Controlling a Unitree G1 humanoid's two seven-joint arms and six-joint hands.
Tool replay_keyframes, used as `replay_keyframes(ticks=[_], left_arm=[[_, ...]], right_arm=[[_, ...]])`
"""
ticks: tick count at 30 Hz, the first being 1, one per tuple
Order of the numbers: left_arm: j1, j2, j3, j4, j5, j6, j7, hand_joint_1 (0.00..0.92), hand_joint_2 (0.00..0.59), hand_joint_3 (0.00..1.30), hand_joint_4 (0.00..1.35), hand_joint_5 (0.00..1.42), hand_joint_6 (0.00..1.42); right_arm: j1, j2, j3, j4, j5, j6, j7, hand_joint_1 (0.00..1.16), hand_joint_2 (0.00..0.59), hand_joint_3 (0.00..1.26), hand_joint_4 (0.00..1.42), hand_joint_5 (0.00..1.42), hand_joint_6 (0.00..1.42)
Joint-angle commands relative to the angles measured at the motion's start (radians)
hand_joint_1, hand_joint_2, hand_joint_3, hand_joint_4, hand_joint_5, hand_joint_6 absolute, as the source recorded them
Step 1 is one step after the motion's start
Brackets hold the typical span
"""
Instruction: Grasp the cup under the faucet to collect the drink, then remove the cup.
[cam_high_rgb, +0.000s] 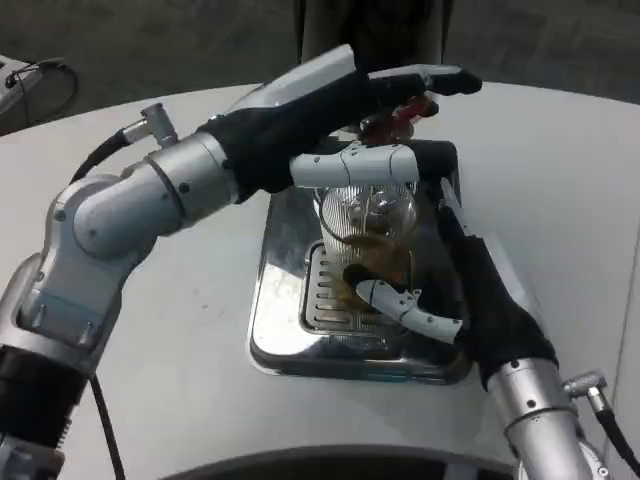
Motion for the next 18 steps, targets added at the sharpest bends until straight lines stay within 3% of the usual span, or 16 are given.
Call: replay_keyframes(ticks=[1, 12, 18], left_arm=[[-0.006, 0.018, -0.008, 0.021, 0.024, 0.011, -0.023, 0.000, 0.000, 0.18, 0.10, 0.16, 0.10], [-0.016, 0.021, -0.004, 0.002, 0.021, 0.017, -0.032, 0.000, 0.000, 0.18, 0.10, 0.17, 0.09], [-0.016, 0.031, -0.003, -0.007, 0.022, 0.023, -0.038, 0.000, 0.000, 0.18, 0.10, 0.16, 0.08]], right_arm=[[-0.014, 0.007, 0.001, 0.000, 0.004, -0.011, -0.007, 0.68, 0.213, 0.00, 0.01, 0.00, 0.00], [-0.039, 0.032, 0.014, 0.010, -0.012, 0.041, -0.021, 0.65, 0.213, 0.00, 0.00, 0.02, 0.00], [-0.046, 0.049, 0.017, 0.041, -0.018, 0.038, -0.044, 0.65, 0.216, 0.00, 0.00, 0.02, 0.00]])
